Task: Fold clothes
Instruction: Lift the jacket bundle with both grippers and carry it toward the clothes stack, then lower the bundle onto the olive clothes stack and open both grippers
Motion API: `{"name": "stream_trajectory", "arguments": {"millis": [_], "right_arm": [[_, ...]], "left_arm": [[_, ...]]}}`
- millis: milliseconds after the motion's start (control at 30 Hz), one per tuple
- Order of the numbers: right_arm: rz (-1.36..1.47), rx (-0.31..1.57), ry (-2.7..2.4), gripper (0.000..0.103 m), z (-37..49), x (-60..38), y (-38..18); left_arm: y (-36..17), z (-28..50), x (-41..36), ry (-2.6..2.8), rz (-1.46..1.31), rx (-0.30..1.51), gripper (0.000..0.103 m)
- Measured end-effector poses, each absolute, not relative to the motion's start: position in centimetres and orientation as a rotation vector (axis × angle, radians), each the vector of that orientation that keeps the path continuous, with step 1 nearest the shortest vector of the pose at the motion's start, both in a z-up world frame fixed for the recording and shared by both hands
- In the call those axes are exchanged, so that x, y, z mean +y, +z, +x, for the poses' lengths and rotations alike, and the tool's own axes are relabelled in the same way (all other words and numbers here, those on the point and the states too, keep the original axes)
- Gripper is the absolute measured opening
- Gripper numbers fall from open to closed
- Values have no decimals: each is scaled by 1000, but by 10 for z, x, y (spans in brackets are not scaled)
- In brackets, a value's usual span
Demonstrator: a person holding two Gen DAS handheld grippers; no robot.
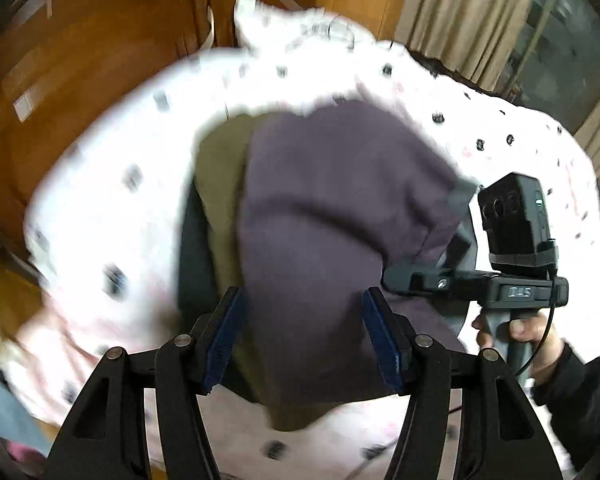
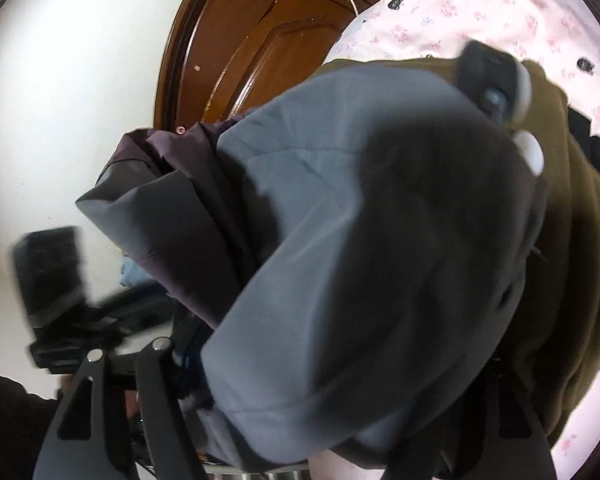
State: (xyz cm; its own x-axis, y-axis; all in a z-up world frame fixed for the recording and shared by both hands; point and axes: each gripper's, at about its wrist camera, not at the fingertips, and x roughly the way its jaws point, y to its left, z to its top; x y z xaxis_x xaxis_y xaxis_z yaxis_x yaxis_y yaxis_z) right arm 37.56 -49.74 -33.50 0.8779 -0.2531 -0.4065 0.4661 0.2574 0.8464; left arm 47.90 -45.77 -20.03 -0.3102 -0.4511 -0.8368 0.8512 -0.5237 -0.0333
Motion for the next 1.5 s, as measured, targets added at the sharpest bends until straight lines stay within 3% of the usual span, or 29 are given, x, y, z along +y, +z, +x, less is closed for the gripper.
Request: {"name": "stream_trajectory", "arguments": {"millis": [133,233,333,467,633,767,800,967,1200,1500], "right_arm": [[1245,197,-492,73,367,-504,-341],[1230,229,-531,76,362,-504,-341],[1205,275,-583,86,357,-503,-339],[1151,305,-756,87,330,-487,-326],[850,161,-877,88,268,-429,-269],[574,278,-756,81,343,-379,-232],[555,313,-717,74,357,-388,-234],[510,405,-654,69,408,-362,-247],[488,628,-663,69,418,-373,-291],[577,651,-766,75,430,-383,-347]], "left_arm": [[-178,476,-465,-2108,939,686,56],[-199,451,-481,-2186,1018,731,56],[-220,429,-507,-2186,1070,744,56],[-235,415,-522,-2160,1117,746,55],[-242,407,-528,-2128,1169,728,55],[-245,406,-536,-2119,1195,728,56],[-245,406,-537,-2117,1201,730,56],[-242,406,-543,-2123,1222,739,56],[-243,402,-562,-2150,1159,871,54],[-293,378,-593,-1953,1227,915,51]]}}
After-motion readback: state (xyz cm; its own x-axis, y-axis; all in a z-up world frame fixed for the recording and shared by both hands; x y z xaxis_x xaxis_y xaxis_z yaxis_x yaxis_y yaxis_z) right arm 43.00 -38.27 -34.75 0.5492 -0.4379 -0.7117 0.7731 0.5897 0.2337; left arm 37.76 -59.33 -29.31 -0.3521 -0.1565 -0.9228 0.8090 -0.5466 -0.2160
